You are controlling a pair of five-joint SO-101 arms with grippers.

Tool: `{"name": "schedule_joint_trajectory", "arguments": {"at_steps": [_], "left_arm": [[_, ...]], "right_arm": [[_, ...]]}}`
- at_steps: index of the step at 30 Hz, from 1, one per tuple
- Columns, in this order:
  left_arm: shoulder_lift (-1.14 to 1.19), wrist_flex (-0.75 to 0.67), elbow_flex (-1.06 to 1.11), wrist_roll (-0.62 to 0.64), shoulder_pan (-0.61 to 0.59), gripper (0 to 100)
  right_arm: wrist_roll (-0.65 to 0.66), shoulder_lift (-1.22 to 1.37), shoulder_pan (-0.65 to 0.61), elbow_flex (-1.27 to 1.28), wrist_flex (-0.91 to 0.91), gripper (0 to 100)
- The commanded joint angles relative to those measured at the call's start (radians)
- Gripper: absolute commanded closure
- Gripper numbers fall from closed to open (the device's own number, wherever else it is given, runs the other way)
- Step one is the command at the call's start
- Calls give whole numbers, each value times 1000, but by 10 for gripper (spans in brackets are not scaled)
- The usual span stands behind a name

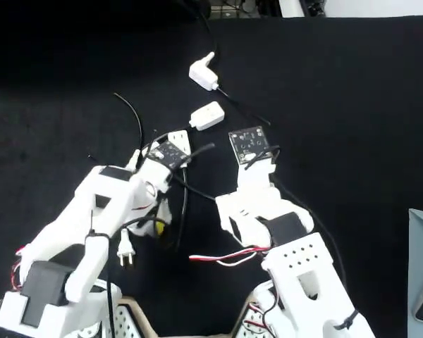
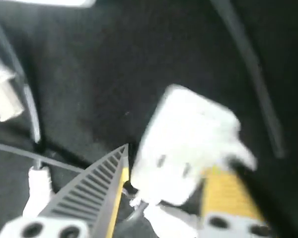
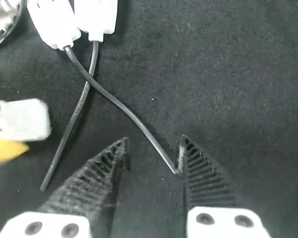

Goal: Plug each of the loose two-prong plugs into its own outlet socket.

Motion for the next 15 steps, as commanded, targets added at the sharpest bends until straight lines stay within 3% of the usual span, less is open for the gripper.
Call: {"name": "schedule_joint_trajectory", "arguments": {"at_steps": [1, 4, 11, 15], "left_arm": [[-28, -9, -81, 61, -7, 923], [-109, -8, -114, 71, -42, 976], [-339, -17, -189, 71, -137, 973], [-345, -74, -262, 84, -147, 973]], "right_arm": [[5, -10, 14, -5, -20, 846], [5, -10, 14, -4, -18, 846], [5, -10, 14, -4, -15, 846], [5, -5, 14, -4, -17, 846]]}}
